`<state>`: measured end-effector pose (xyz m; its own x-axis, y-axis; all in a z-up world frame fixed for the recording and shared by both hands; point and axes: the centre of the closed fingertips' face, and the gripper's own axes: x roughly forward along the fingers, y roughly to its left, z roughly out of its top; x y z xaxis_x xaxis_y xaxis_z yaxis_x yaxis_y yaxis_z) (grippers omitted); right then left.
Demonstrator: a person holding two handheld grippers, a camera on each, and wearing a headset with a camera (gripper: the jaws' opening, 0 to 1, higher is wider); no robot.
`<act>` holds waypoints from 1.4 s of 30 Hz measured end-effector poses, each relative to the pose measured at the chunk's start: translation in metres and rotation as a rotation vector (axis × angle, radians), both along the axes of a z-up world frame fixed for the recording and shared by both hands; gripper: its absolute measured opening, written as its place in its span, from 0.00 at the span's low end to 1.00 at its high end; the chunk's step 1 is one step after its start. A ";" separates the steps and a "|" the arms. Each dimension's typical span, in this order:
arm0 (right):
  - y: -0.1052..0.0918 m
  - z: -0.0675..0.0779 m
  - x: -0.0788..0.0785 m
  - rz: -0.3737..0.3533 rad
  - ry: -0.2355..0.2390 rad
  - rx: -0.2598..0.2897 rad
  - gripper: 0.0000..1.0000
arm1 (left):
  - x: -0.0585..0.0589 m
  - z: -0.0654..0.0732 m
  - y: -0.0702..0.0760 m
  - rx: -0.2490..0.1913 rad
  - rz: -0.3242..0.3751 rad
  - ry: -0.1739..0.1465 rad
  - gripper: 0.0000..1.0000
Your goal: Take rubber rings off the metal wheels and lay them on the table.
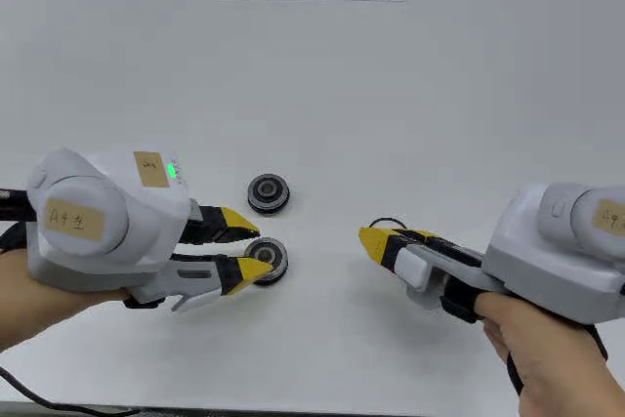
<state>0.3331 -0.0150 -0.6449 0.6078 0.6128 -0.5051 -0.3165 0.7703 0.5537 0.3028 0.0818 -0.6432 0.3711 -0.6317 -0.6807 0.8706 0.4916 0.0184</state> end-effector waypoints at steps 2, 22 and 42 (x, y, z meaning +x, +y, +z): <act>0.002 -0.001 -0.001 0.005 0.005 0.002 0.22 | 0.000 -0.001 0.000 -0.003 0.001 0.005 0.20; 0.010 -0.001 -0.003 0.003 0.032 0.051 0.22 | -0.001 -0.010 0.000 0.008 -0.005 0.024 0.16; 0.052 0.014 -0.020 0.101 0.090 0.247 0.29 | -0.001 -0.011 0.000 0.032 -0.024 0.030 0.13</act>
<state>0.3131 0.0368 -0.6306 0.4967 0.7791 -0.3824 -0.3254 0.5756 0.7502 0.3021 0.0816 -0.6537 0.3347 -0.6182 -0.7112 0.8827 0.4698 0.0070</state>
